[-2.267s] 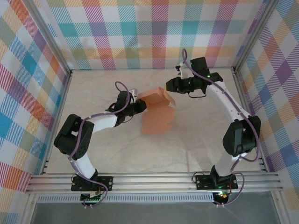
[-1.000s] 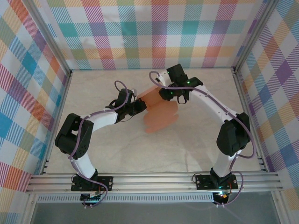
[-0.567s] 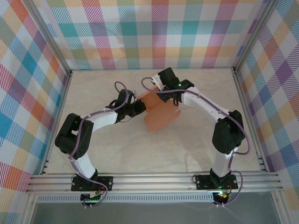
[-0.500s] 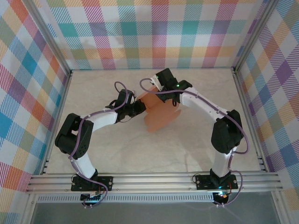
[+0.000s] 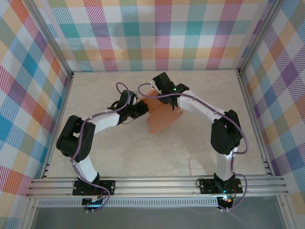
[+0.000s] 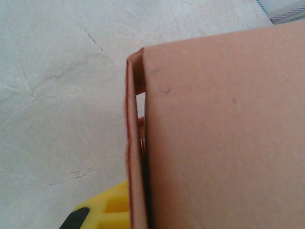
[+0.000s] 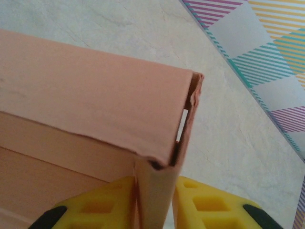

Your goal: Fold the paper box

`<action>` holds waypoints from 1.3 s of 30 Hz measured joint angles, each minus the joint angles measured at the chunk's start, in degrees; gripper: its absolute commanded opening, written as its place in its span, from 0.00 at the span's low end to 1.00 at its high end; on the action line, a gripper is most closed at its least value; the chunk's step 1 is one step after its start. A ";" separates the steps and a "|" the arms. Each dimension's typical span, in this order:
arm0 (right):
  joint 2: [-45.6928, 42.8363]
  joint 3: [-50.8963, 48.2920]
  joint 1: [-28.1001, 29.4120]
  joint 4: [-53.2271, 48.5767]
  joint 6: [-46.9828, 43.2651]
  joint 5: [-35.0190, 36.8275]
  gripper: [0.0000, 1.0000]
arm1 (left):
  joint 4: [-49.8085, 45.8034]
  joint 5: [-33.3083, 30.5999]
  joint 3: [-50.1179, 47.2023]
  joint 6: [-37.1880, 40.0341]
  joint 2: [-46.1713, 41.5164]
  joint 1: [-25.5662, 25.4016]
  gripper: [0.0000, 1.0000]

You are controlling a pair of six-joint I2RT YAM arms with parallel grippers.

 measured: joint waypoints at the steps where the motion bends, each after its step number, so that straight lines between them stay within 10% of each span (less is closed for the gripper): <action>1: 0.04 0.00 0.02 0.00 -0.09 0.22 0.26 | 0.11 0.02 0.02 0.00 0.00 0.00 0.00; 8: 0.83 0.26 0.07 0.76 -0.87 2.93 0.00 | 0.09 0.07 0.02 -0.04 0.00 0.00 0.00; 14: 1.53 0.31 0.70 2.29 -1.42 5.64 0.00 | 0.28 0.42 0.02 -0.28 0.00 0.00 0.00; 30: 1.62 0.26 1.20 2.34 -0.74 5.53 0.43 | 0.66 0.44 0.57 -0.48 0.00 0.00 0.00; 39: -4.35 -4.22 1.57 3.28 2.40 -0.48 0.89 | 0.94 1.14 2.16 -0.70 0.22 0.00 0.00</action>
